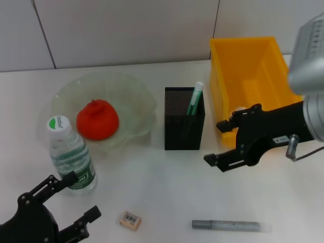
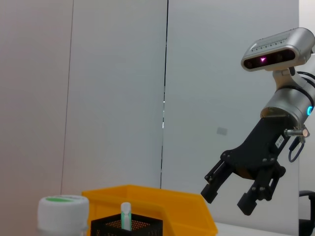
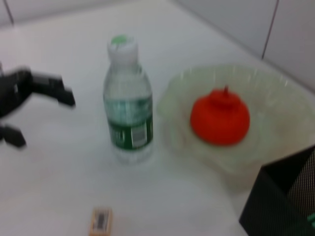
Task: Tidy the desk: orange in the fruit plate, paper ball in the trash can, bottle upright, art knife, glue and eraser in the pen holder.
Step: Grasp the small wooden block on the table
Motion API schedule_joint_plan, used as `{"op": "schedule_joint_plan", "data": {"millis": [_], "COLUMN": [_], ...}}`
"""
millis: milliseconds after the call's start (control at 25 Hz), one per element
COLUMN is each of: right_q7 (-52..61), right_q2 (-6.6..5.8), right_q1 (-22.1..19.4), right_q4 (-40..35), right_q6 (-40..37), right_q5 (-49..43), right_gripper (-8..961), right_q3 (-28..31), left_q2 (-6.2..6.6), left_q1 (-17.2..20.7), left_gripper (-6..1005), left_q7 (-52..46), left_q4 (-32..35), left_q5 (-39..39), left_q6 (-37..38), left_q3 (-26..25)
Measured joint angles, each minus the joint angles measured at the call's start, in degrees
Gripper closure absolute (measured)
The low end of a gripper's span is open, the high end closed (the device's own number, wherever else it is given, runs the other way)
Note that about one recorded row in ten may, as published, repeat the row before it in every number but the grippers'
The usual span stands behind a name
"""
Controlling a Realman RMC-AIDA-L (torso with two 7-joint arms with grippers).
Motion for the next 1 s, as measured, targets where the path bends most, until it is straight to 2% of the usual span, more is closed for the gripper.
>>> {"op": "schedule_joint_plan", "data": {"millis": [120,200,240,280,320,400,480,520,640,680,720,880,960,1000], "right_q7": [-1.3,-4.2,-6.2,-11.5,-11.5,-17.5,-25.6,-25.6,-32.7,-37.2,-37.2,-44.2,-44.8,-45.3], "right_q2": [0.12,0.23,0.25,0.33,0.33,0.46,0.49,0.49,0.38,0.35,0.35,0.29,0.27,0.28], "right_q1": [-0.4,-2.2,-3.5,-6.6,-6.6,-9.5,-12.4,-12.4,-13.4,-13.3,-13.3,-11.4,-11.1,-11.0], "right_q4": [1.0,0.7,0.1,-1.8,-1.8,-4.8,-11.6,-11.6,-20.2,-25.6,-25.6,-35.8,-37.0,-37.8], "right_q6": [-1.5,-1.9,-1.9,-1.9,-1.9,-1.9,-1.9,-1.9,-2.4,-3.6,-3.6,-7.4,-7.7,-7.9], "right_q5": [-1.3,0.8,2.8,8.2,8.2,13.3,19.9,19.9,24.1,25.6,25.6,27.1,27.1,27.1], "right_gripper": [172,158,158,158,158,158,158,158,158,158,158,158,158,158], "right_q3": [-1.2,-0.8,-0.3,1.4,1.4,3.6,7.2,7.2,11.7,15.2,15.2,22.2,23.0,23.5], "left_q2": [-0.05,-0.17,-0.24,-0.35,-0.43,-0.46,-0.6,-0.65,-0.89,-0.97,-0.97,-1.0,-1.0,-1.0], "left_q1": [-0.2,-0.6,-0.9,-1.4,-1.9,-2.5,-3.5,-3.7,-4.7,-5.4,-5.4,-7.6,-7.6,-8.2], "left_gripper": [200,200,200,199,199,199,199,199,199,199,199,199,206,209], "left_q7": [-0.3,-1.3,-2.3,-3.8,-5.3,-7.1,-10.4,-11.3,-14.6,-17.0,-17.0,-21.8,-21.8,-23.9], "left_q4": [0.1,0.6,1.2,2.1,3.1,4.2,7.4,8.2,12.1,15.0,15.0,19.9,19.9,22.8], "left_q5": [0.0,0.0,0.1,0.1,0.1,0.1,0.1,0.1,-0.1,-0.3,-0.3,-1.4,-1.4,-4.0], "left_q6": [0.1,-0.2,-0.4,-0.6,-0.8,-0.9,-1.1,-1.2,-1.0,-0.9,-0.9,-1.4,-1.4,-1.3], "left_q3": [1.2,2.1,2.6,3.1,3.6,4.1,4.6,4.7,6.5,8.3,8.3,12.3,12.3,15.3]}}
